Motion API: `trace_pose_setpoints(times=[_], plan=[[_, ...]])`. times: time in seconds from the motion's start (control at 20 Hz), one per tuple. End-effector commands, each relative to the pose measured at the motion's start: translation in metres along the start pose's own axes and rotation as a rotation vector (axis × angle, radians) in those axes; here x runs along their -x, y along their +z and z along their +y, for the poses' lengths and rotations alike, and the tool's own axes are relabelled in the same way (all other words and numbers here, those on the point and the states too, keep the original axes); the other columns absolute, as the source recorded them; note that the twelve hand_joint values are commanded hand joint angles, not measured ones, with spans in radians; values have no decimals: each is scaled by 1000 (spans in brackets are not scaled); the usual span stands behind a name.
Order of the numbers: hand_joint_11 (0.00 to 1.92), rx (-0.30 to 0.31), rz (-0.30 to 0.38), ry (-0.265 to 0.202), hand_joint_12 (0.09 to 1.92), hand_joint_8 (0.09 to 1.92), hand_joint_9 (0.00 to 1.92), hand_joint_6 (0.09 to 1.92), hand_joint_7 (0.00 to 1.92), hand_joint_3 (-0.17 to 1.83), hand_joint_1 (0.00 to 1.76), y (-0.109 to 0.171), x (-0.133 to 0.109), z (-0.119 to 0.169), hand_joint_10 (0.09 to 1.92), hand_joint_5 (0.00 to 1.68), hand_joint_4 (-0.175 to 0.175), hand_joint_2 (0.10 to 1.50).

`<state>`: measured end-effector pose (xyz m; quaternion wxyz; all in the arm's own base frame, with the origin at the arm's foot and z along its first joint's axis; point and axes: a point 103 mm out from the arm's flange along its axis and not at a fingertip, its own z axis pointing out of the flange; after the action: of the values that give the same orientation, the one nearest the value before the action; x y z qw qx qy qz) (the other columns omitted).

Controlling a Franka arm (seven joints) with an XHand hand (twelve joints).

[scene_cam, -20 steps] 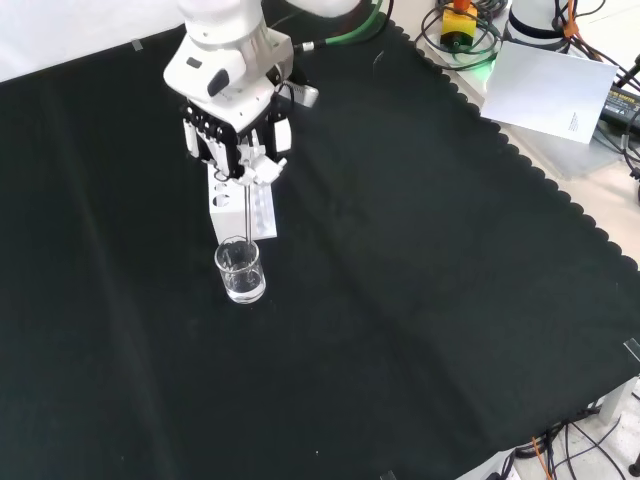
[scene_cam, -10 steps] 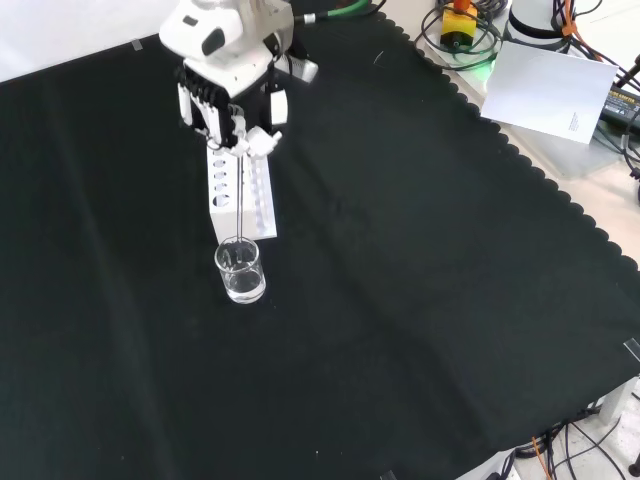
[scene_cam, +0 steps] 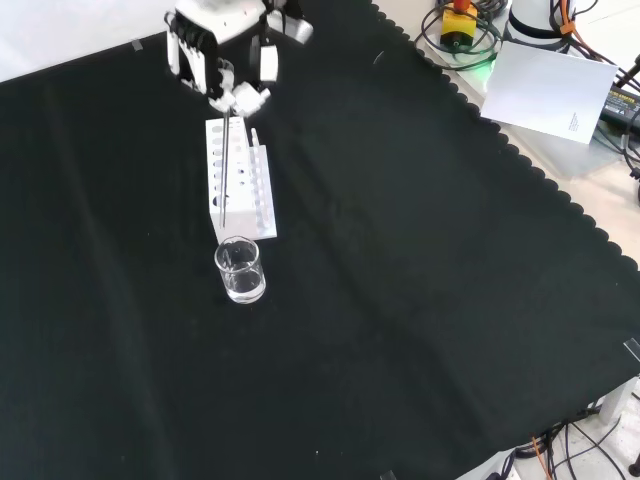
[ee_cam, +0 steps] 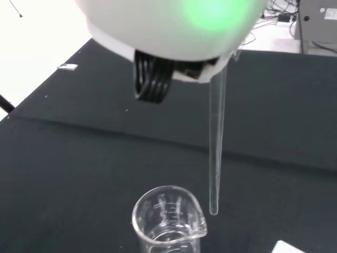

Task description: Put the glass rod back on the white test tube rack.

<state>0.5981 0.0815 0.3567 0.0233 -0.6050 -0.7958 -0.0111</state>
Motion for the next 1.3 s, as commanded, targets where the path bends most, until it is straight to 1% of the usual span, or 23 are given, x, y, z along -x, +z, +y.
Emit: trace_pose_setpoints(times=[0.05,0.35,0.5,0.65,0.9,1.0,1.2,1.25,1.3], plan=[[1256,24,-2,58,763,871,1826,640,1627,949,1228,-19,27,-9,676,1369,-175,463],[1256,24,-15,103,763,871,1826,640,1627,950,1228,-23,64,-22,676,1369,-175,463],[1256,23,-37,124,763,871,1826,640,1627,950,1228,-25,78,-28,676,1369,-175,463],[1256,29,-39,146,763,872,1826,640,1627,950,1228,-28,90,-34,676,1369,-175,463],[1257,33,-51,174,763,872,1827,641,1626,950,1228,-38,103,-40,676,1369,-175,463],[1257,27,-63,177,763,872,1827,641,1626,951,1228,-37,107,-44,676,1369,-175,463],[1257,41,-61,180,763,872,1827,641,1626,951,1228,-37,110,-49,676,1369,-175,462],[1257,36,-68,184,763,872,1827,641,1626,951,1228,-48,109,-49,676,1370,-175,462],[1257,36,-70,185,763,872,1827,641,1626,951,1228,-54,109,-48,676,1369,-175,462]])
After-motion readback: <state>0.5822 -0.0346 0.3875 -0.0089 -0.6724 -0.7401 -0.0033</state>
